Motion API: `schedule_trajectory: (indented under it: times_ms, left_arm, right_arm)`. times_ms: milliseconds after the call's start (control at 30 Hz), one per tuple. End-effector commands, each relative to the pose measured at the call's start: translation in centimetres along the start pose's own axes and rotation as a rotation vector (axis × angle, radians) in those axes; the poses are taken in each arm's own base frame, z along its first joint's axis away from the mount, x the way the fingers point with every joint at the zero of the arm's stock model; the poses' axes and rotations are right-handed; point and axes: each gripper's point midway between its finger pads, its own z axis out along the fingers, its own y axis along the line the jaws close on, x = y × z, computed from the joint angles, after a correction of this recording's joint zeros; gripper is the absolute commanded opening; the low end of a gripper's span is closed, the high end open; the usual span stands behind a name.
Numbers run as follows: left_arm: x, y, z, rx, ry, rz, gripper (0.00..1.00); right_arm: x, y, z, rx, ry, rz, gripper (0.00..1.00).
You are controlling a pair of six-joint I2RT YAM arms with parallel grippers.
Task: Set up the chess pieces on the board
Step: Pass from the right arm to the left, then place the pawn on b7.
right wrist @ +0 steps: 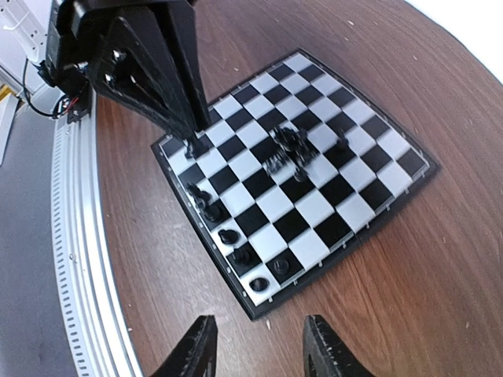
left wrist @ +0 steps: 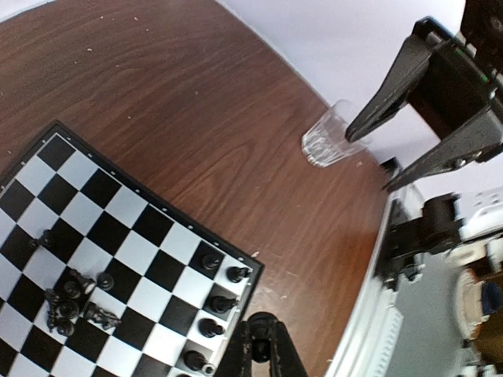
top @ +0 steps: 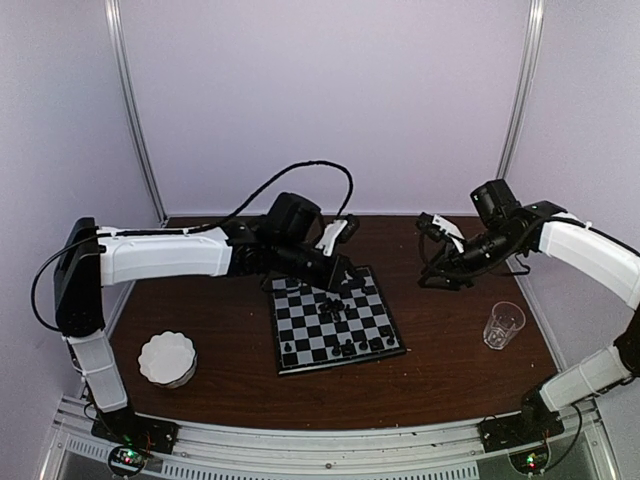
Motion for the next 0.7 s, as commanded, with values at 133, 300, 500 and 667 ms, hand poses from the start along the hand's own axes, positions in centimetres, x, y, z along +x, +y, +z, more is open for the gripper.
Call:
schedule_trajectory:
  times_ms: [133,300,500,667]
  left_arm:
    - [4.0,2.4,4.0,-0.249,0.263,0.329,0.08]
    - [4.8,2.9,6.6,-0.291,0.326,0.404,0.08]
    - [5.3,4.1,8.5,-0.341,0.374,0.459,0.08]
    - [6.2,4.7,9.6,-0.328,0.393,0.449,0.08]
  right_arm:
    - [2.7,-4.8,-1.3,0.249,0.003,0.016,0.42]
    - [2.9,-5.0,-1.3,0.262,0.004,0.004,0.43]
    - [3.3,-5.0,-1.0,0.254,0.016,0.002,0.43]
    - [3.3,-4.9,-0.8,0.243,0.016,0.002,0.43]
